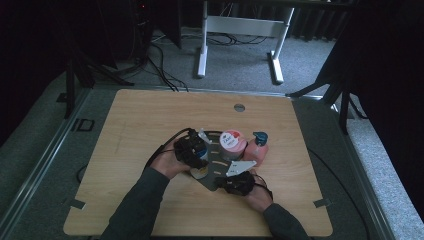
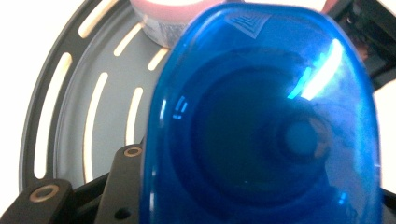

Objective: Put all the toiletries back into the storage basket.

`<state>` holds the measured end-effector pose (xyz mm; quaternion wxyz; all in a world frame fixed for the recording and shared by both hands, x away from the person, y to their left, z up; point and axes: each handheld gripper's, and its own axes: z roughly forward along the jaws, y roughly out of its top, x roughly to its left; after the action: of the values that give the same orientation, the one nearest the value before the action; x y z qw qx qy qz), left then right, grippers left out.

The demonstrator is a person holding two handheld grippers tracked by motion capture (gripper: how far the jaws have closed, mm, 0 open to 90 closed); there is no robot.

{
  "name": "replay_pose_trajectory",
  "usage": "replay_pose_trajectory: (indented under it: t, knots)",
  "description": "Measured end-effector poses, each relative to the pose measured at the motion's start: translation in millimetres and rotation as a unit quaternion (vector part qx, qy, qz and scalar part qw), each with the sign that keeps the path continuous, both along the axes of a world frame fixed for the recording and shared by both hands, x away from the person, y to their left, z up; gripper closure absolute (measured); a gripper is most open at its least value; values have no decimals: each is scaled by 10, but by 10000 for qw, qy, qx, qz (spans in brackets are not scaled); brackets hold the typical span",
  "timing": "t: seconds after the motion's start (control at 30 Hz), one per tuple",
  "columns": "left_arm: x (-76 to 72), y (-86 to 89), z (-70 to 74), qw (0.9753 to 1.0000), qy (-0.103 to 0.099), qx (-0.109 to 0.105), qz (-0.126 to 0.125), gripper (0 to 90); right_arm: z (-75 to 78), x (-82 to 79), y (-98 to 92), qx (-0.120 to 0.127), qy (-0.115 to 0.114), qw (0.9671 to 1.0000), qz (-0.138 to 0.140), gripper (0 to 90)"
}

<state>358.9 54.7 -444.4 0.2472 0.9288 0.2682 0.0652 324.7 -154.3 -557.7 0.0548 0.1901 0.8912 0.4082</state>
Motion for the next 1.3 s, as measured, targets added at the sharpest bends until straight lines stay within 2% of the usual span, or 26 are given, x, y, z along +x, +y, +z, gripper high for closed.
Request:
replay_pose_trajectory:
  t: [0.43, 0.63, 0.87, 1.17, 1.3]
  knots:
    - [214, -80, -6, 9998, -115, 91, 169, 551, -1, 1, 0, -3, -13, 10000, 2, 823]
    - [330, -97, -26, 9995, -75, 90, 299, 551, 0, 0, 1, -5, -17, 10000, 6, 823]
    - [435, -114, -9, 9994, -62, 100, 326, 551, 3, 0, 1, -21, -25, 10000, 8, 823]
    - [544, -77, -35, 9991, -6, -61, 430, 551, 1, 3, 1, -8, -21, 10000, 8, 823]
    - [577, -96, -29, 9991, -27, 4, 428, 551, 2, 3, 1, -12, -23, 10000, 10, 823]
